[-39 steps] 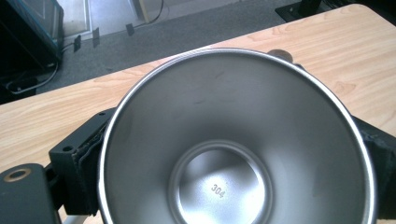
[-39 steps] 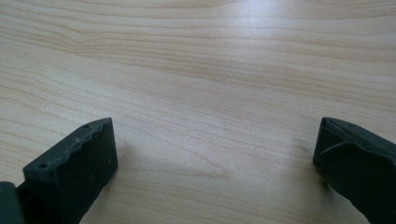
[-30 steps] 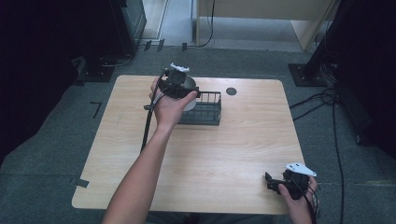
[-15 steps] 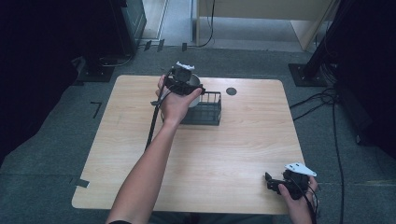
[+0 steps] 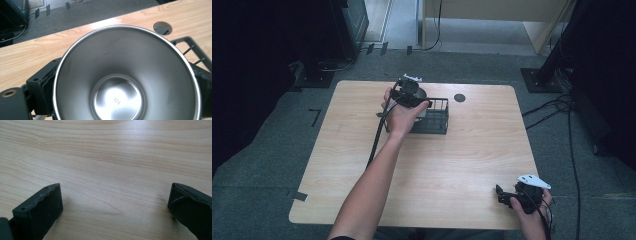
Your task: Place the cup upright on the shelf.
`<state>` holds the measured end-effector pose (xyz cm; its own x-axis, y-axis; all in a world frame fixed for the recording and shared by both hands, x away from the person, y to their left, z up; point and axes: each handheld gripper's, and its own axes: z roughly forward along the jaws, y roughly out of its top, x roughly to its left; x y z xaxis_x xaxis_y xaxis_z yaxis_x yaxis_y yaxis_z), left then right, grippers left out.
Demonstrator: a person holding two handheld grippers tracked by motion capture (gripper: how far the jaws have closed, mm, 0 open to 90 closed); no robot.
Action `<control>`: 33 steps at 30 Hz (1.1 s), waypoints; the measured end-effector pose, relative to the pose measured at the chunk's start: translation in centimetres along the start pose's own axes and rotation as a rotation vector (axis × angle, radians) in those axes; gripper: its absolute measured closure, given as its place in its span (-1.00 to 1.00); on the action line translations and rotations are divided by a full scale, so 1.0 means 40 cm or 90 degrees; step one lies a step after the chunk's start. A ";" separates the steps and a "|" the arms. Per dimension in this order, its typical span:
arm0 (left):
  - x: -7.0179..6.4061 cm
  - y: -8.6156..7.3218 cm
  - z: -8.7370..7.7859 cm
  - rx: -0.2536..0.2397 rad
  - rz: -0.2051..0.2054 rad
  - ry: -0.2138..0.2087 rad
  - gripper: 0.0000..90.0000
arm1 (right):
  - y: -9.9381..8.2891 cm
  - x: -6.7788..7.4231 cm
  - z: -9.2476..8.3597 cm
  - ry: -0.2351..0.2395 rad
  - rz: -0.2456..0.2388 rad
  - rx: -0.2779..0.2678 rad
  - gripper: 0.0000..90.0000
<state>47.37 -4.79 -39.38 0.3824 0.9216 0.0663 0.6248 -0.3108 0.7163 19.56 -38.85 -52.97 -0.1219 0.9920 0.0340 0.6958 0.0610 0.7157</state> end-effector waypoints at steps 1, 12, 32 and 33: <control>-0.002 -0.004 0.004 0.000 0.001 0.002 -0.87 | 0.000 0.000 0.000 0.000 0.000 0.000 -1.00; -0.004 -0.021 0.015 0.009 0.010 -0.004 -0.87 | 0.000 0.000 0.000 0.000 0.000 0.000 -1.00; 0.039 0.016 -0.077 -0.060 -0.023 -0.049 -1.00 | 0.000 0.000 0.000 0.000 0.000 0.000 -1.00; 0.039 0.016 -0.077 -0.060 -0.023 -0.049 -1.00 | 0.000 0.000 0.000 0.000 0.000 0.000 -1.00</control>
<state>46.28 -2.85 -36.67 0.4141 0.9101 -0.0121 0.5738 -0.2507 0.7797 19.56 -38.84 -52.97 -0.1221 0.9920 0.0333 0.6961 0.0617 0.7153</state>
